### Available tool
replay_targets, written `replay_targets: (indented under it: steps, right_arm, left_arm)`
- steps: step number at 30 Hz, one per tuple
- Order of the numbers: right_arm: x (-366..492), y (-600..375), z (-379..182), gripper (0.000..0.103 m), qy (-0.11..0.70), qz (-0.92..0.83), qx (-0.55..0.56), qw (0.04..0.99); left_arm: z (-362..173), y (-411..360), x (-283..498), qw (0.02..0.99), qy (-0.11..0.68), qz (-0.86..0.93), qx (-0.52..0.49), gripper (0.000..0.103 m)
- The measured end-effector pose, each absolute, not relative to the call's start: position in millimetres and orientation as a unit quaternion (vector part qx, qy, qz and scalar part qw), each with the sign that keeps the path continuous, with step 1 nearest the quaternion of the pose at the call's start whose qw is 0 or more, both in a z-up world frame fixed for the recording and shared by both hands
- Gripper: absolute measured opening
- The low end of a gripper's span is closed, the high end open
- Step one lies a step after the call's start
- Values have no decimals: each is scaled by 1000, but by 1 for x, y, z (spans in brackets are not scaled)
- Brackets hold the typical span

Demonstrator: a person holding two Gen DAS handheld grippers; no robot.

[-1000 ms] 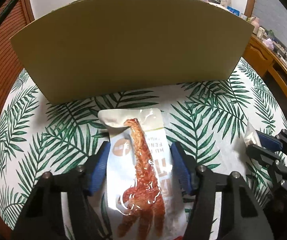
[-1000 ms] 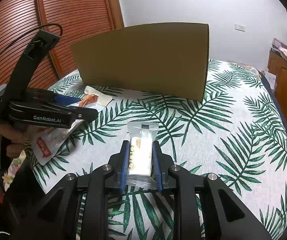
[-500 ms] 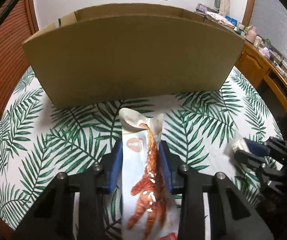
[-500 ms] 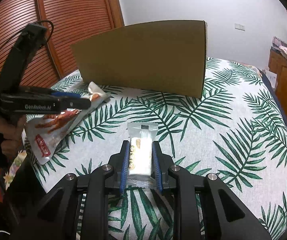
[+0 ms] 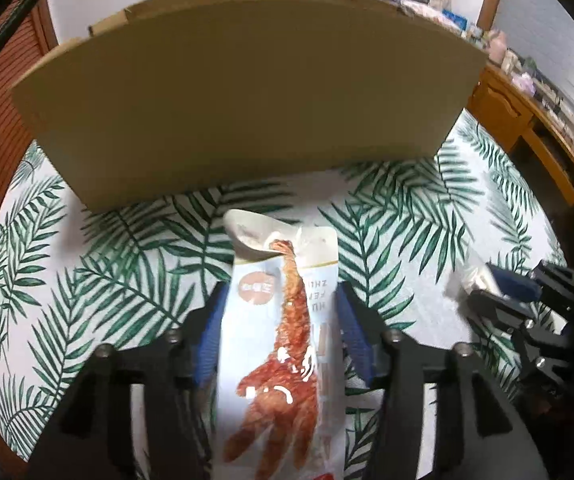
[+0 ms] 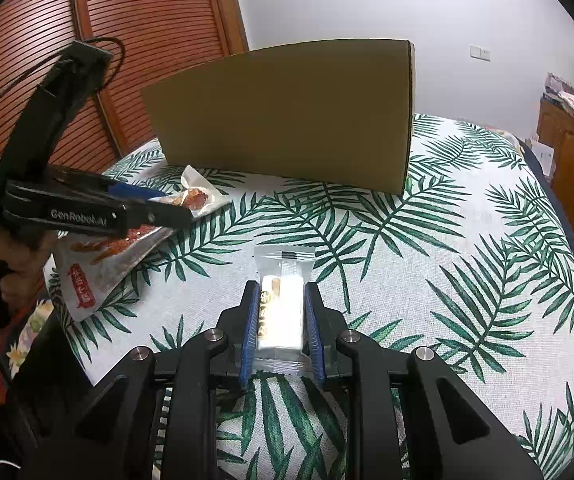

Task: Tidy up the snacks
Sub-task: 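Close the left tool on the chicken-feet pack and lift it from the bed, then carry the chicken-feet pack and white sweet over the cardboard box with both tools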

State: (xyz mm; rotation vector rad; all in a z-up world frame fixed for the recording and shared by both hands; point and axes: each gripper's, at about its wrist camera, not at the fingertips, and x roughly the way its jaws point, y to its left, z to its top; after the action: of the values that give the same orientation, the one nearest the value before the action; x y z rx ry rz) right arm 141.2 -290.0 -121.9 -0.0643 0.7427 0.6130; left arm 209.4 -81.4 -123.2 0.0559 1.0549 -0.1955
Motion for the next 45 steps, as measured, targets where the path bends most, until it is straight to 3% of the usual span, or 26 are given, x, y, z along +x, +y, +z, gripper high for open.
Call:
replay_targets:
  steps: [16,20,27,28,29,31,34,45]
  right_arm:
    - [140,-290,-123,21,357,296,-30,886]
    - [140,-290,-124,21,357,296,-30,886]
    - [140,-290,-124,21,357,295,-31,886]
    - [139,-290,-124,21,356,295,-31,886]
    - [139,-290,-124,21,357,295,-31,886]
    - [140,-289,-124,21,356,296,-31,886]
    - [140,-289,-124,21,355,295,-32,887]
    - [140,-287,-118,21,350,291,-36,889]
  left_arm:
    - [-123,-89,193,843,527,-99,41,63]
    - [-127,-90,185,839,532,-101,55,76]
    - [-127,-90,177,841,527,-105,60,78]
    - [-127,-88,175,842,526,-108,61,76]
    - [-126,-84,170,843,524,-110,60,66]
    - [-124,-82,167,845,519,-115,58,61]
    - [-113,-74,160,860,495,-111,51,41]
    - [-107,-61,160,864,485,-132,17,39]
